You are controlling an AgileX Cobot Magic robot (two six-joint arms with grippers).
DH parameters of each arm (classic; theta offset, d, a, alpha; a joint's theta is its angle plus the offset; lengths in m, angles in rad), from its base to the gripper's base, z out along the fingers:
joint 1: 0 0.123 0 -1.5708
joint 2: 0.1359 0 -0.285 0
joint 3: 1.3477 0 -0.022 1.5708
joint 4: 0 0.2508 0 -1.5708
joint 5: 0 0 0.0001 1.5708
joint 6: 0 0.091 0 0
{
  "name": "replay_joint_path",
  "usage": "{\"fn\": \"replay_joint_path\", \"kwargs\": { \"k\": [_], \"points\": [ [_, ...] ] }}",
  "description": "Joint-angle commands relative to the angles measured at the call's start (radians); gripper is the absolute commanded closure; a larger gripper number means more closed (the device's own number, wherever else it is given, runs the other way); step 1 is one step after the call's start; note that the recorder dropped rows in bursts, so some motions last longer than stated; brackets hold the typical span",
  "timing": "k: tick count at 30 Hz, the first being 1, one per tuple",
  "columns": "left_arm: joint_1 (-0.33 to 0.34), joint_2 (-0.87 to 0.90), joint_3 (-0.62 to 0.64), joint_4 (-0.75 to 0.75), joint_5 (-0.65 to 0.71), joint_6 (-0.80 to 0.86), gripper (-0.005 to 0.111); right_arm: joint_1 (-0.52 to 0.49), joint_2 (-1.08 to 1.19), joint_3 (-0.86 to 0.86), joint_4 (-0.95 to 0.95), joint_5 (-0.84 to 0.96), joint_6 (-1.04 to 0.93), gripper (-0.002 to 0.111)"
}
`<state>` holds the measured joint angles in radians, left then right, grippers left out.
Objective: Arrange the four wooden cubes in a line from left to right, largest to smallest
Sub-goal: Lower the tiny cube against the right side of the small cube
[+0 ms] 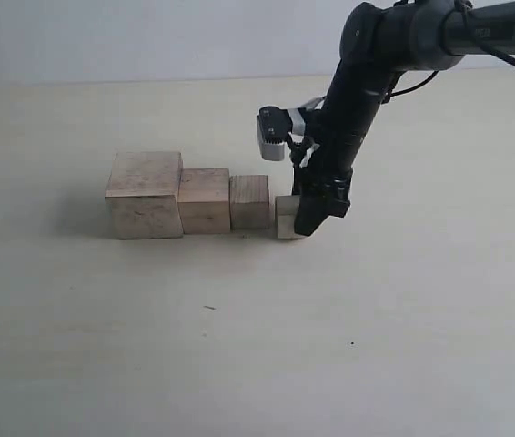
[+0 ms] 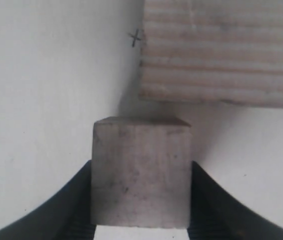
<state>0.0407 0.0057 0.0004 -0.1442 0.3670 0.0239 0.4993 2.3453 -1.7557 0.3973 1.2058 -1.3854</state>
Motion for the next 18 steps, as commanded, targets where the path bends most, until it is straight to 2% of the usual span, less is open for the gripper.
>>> {"fn": "replay_joint_path", "kwargs": {
  "k": [1,15,17,18],
  "points": [
    [-0.006,-0.006,0.0,0.004,-0.006,0.001,0.107,0.001,0.013,0.003,-0.014,-0.077,0.001,0.108],
    [-0.006,-0.006,0.0,0.004,-0.006,0.001,0.107,0.001,0.042,0.003,-0.014,-0.127,0.021,0.108],
    [-0.006,-0.006,0.0,0.004,-0.006,0.001,0.107,0.001,0.042,0.003,-0.016,-0.109,0.025,0.103],
    [-0.006,-0.006,0.0,0.004,-0.006,0.001,0.107,0.001,0.042,0.003,-0.021,-0.1,0.025,0.096]
  ]
}}
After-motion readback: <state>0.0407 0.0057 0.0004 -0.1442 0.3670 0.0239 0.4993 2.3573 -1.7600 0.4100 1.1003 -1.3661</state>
